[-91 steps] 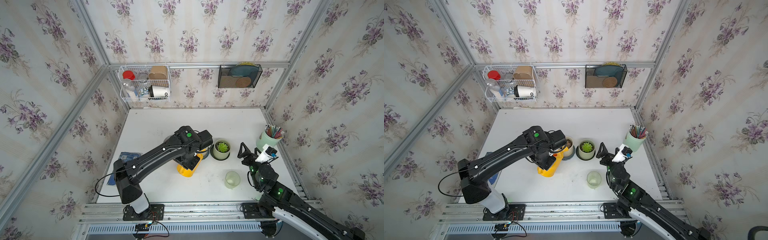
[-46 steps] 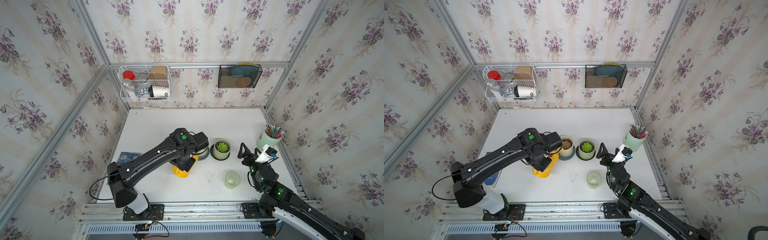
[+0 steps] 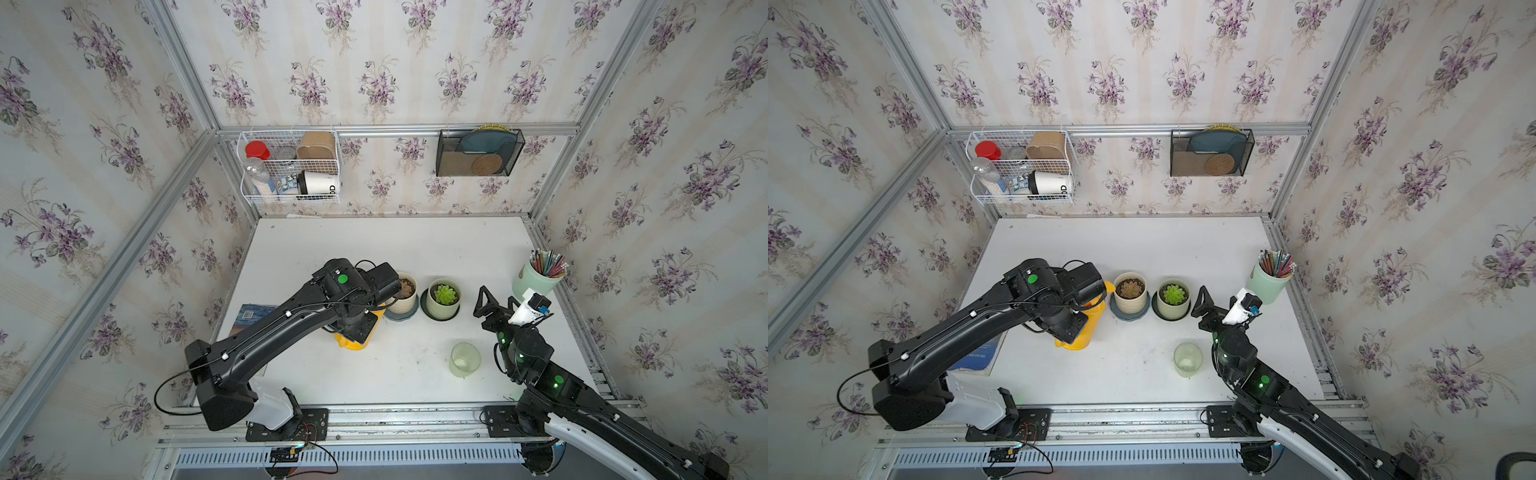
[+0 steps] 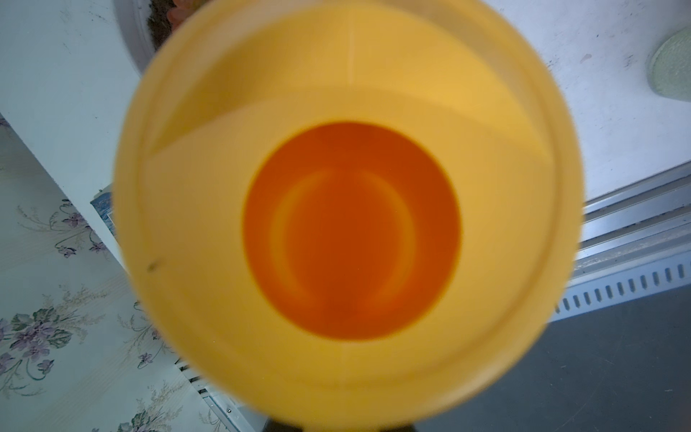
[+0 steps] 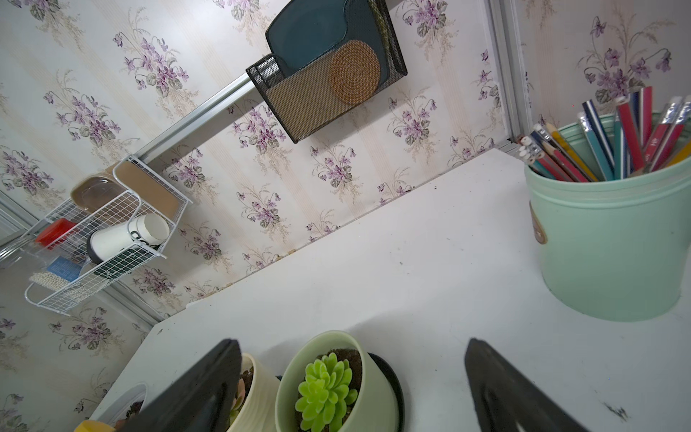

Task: Water the succulent around the soil edge
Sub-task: Water the soil of the potted plant with water.

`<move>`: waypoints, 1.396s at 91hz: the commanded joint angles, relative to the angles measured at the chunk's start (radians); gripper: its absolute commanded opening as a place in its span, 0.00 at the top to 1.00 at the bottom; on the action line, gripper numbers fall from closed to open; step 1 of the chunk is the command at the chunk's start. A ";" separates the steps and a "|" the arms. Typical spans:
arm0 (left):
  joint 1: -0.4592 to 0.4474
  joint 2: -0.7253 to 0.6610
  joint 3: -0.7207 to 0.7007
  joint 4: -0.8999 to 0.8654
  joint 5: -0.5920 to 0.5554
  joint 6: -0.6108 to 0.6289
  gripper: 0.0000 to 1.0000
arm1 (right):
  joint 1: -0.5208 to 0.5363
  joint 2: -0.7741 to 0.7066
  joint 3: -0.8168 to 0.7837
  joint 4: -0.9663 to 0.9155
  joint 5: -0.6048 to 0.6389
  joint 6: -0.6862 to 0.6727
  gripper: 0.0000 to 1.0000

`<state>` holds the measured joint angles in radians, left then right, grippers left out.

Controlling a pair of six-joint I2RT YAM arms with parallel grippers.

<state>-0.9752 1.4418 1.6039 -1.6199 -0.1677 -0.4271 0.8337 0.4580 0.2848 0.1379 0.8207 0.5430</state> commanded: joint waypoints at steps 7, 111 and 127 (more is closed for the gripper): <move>0.003 -0.094 -0.075 -0.150 -0.028 -0.084 1.00 | -0.001 0.010 -0.002 0.026 -0.009 0.002 0.02; 0.128 -0.333 -0.334 -0.148 -0.027 -0.160 1.00 | -0.007 0.008 -0.008 0.025 -0.010 0.006 0.02; 0.136 -0.335 -0.324 -0.131 -0.008 -0.133 1.00 | -0.007 0.004 -0.009 0.024 -0.011 0.007 0.02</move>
<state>-0.8436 1.1095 1.2671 -1.6196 -0.1867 -0.5903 0.8257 0.4652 0.2775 0.1421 0.8059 0.5499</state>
